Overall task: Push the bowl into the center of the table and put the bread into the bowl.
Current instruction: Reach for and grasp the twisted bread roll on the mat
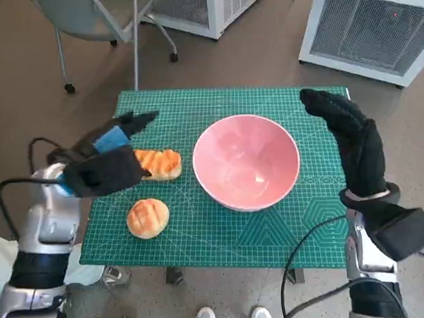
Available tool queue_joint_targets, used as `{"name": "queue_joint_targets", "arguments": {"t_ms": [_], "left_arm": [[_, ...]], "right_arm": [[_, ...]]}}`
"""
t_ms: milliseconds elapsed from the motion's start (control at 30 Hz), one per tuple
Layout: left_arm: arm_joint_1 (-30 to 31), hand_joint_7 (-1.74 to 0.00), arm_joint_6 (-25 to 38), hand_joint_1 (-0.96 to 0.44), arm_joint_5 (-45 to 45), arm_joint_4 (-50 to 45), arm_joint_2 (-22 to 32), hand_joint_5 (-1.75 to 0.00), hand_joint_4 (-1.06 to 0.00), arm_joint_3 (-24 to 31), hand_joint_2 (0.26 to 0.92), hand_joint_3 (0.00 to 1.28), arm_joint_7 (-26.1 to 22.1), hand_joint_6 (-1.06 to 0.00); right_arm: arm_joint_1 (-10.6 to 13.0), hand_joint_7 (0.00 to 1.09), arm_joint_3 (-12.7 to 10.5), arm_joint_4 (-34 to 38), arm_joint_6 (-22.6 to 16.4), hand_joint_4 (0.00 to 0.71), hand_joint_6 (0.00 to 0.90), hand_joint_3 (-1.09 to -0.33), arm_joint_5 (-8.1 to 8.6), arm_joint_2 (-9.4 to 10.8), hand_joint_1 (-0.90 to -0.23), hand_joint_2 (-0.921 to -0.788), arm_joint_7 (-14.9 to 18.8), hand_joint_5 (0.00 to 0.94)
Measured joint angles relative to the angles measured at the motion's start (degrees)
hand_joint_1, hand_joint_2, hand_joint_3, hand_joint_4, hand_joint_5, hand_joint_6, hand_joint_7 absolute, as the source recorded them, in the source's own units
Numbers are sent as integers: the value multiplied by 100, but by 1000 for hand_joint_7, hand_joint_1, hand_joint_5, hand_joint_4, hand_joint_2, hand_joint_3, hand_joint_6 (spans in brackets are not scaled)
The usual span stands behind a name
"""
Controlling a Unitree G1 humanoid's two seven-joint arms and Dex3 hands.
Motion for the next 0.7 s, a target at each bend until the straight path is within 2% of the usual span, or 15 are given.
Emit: {"name": "queue_joint_targets", "arguments": {"t_ms": [467,700], "left_arm": [[-496,-6,83,-129,427,1116,-168,-7,-110,-744,742,4,130,-286],[-618,-4,92,-130,527,1445,-274,-3,-113,-899,743,3,231,-287]], "right_arm": [[-45,471,-1,137,-16,146,-1,-799,39,4,-700,-921,74,1],[-45,471,-1,144,-56,146,-1,-800,41,7,-697,-921,89,1]]}}
